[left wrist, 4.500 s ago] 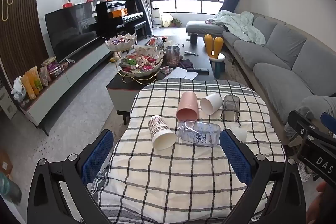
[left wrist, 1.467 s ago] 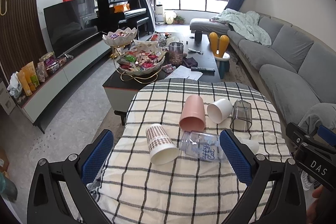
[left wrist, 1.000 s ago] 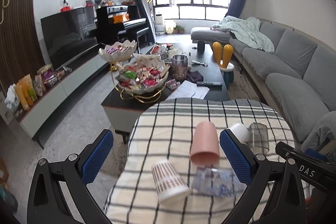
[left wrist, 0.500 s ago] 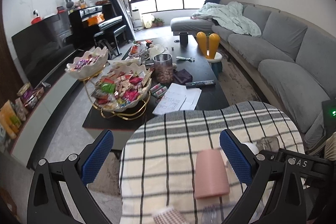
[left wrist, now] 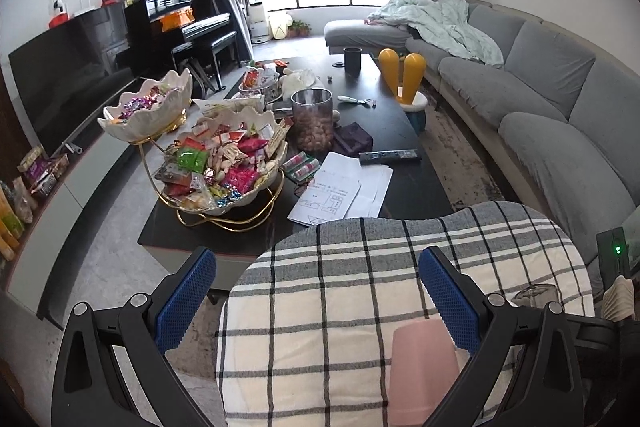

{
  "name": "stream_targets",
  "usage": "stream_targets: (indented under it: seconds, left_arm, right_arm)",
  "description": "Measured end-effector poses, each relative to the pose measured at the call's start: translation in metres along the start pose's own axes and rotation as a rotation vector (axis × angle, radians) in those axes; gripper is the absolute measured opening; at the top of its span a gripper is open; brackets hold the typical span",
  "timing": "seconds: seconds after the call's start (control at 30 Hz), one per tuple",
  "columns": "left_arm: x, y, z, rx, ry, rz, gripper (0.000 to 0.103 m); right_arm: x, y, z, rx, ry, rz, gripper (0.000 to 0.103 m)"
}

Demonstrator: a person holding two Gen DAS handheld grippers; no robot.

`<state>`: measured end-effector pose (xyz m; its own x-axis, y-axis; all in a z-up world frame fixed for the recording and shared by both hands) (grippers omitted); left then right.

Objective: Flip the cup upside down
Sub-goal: 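Reach the right tool to the upright white plastic cup and close on it, then lift the white cup with the right tool and pass it to the left tool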

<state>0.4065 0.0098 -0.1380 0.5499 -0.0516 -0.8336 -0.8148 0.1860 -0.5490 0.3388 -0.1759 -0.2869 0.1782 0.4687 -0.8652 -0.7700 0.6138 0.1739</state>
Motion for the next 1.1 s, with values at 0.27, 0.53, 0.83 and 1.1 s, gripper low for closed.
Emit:
stream_targets:
  seconds: [0.27, 0.53, 0.83, 1.1]
  left_arm:
    - [0.016, -0.01, 0.009, -0.015, 0.006, -0.013, 0.103]
    - [0.031, -0.003, 0.013, -0.036, 0.026, 0.009, 0.103]
    - [0.026, 0.006, 0.015, -0.053, 0.039, 0.013, 0.103]
    - [-0.006, 0.012, 0.019, -0.073, 0.039, -0.005, 0.103]
  right_arm:
    - [0.016, -0.019, 0.004, 0.025, 0.042, -0.01, 0.091]
    - [0.024, -0.028, 0.002, -0.011, 0.115, -0.009, 0.074]
    - [0.025, -0.023, 0.005, -0.095, 0.173, 0.005, 0.068]
    - [-0.01, 0.001, 0.019, -0.163, 0.15, -0.048, 0.068]
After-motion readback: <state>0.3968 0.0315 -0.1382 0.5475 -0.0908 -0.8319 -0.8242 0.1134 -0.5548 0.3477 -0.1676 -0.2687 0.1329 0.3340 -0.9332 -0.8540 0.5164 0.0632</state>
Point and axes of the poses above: each gripper's, at about its wrist camera, not at the fingertips, and x roughly the way its jaws point, z to its left, y to its underside, the point moved 9 cm from there along x, roughly the way its jaws point, and after that the axes turned 13 degrees about z, right-handed, at the moved point
